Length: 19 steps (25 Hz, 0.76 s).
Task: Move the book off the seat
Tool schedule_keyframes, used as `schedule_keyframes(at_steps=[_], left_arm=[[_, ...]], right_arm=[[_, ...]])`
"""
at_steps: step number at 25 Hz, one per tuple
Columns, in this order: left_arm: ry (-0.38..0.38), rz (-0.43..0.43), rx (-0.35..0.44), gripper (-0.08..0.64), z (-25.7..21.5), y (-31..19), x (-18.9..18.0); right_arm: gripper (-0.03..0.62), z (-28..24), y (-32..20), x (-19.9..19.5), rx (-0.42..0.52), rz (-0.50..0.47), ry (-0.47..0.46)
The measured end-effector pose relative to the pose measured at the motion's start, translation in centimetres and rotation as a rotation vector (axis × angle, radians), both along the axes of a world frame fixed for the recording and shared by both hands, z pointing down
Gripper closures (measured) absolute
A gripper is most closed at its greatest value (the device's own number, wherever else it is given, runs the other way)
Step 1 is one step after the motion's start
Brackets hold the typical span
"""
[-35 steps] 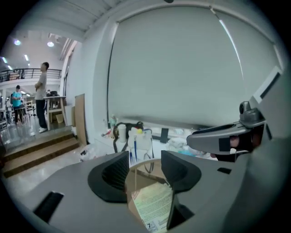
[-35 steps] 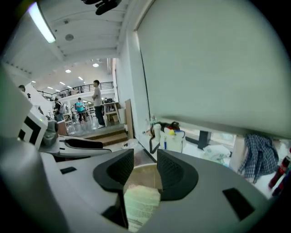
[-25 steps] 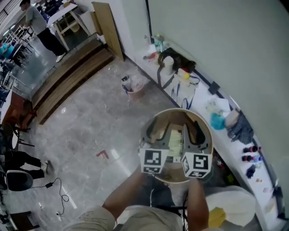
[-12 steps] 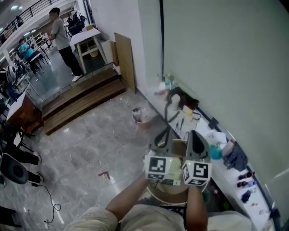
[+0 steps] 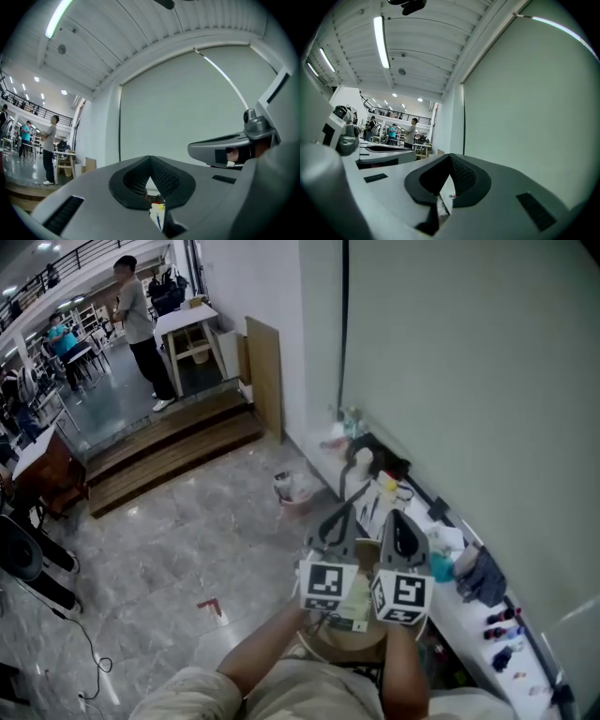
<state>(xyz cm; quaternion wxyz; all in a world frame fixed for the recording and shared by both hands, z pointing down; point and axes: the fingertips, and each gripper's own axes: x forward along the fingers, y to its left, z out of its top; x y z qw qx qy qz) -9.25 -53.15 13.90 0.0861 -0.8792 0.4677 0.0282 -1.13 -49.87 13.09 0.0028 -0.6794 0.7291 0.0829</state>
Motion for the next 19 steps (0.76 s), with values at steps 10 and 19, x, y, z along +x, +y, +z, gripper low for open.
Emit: schedule_keyframes(at_steps=[10, 19], left_arm=[[0.012, 0.003, 0.009, 0.558, -0.7, -0.2, 0.3], [0.007, 0.010, 0.029, 0.558, -1.3, -0.5, 0.9]], right_arm=[[0.588, -0.6, 0.5, 1.7, -0.004, 0.038, 0.022], [0.588, -0.7, 0.3, 2.5, -0.007, 0.062, 0.046]])
